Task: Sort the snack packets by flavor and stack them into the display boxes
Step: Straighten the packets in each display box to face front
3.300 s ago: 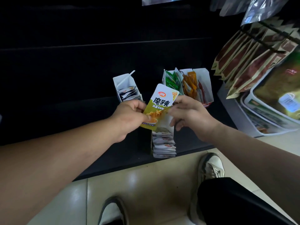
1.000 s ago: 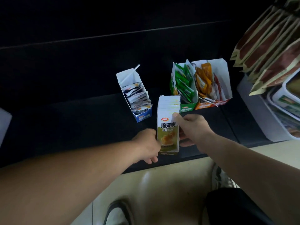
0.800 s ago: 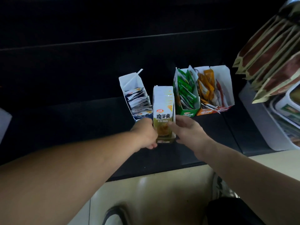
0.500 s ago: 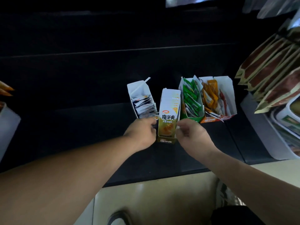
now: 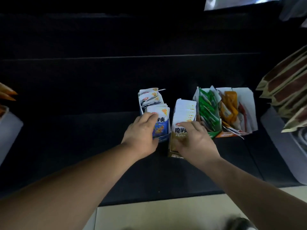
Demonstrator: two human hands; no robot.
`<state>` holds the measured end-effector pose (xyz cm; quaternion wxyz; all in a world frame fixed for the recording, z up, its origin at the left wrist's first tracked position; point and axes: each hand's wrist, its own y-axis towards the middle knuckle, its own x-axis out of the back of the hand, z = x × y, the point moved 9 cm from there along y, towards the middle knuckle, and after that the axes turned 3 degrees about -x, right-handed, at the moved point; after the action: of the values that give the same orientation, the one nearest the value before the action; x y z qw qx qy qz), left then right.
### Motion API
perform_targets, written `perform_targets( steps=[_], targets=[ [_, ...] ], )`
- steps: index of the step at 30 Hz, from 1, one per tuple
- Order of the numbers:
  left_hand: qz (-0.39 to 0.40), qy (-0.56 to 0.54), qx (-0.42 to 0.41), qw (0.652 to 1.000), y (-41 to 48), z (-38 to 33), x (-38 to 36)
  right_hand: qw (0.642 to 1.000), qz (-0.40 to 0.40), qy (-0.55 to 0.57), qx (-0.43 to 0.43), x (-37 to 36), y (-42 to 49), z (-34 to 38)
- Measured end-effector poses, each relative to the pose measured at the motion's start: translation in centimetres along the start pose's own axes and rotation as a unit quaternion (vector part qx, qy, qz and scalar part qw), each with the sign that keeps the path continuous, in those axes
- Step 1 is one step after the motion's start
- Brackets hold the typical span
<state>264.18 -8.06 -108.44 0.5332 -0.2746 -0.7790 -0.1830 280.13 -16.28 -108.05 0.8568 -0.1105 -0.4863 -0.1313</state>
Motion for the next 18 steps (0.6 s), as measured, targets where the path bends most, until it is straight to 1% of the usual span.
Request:
perform_targets(
  steps=[2,5,8,10,13,15,16,18],
  targets=[
    [-0.004,0.022,0.002,1.000,-0.4,-0.1,-1.4,1.000,-0.011,-0.001,0.019,-0.6,-0.6,-0.3],
    [-0.009,0.055,0.031,0.998,-0.6,-0.6,-3.3,0.999,-0.013,0.020,0.028,-1.7,-1.5,-1.4],
    [-0.047,0.032,0.053,0.997,-0.9,-0.6,-4.5,0.999,0.000,0.008,0.051,-2.1,-1.0,-2.5],
    [-0.052,0.006,0.062,0.997,-0.9,-0.2,-5.1,0.998,0.018,0.013,0.057,-2.3,-0.3,-2.8],
    [-0.050,-0.021,0.042,0.998,-1.7,0.0,-5.1,0.997,0.046,0.029,0.047,-2.5,0.6,-2.9],
    [-0.065,-0.021,0.007,0.998,-3.1,-0.4,-4.6,0.997,0.058,0.009,0.047,-2.7,0.7,-2.7],
    [-0.072,-0.018,-0.010,0.997,-3.9,-0.7,-4.5,0.998,0.039,-0.012,0.057,-2.3,0.5,-2.1],
    [-0.096,-0.029,-0.030,0.995,-5.4,-1.0,-4.0,0.993,-0.034,-0.046,0.102,-1.5,0.1,-0.3]
  ],
)
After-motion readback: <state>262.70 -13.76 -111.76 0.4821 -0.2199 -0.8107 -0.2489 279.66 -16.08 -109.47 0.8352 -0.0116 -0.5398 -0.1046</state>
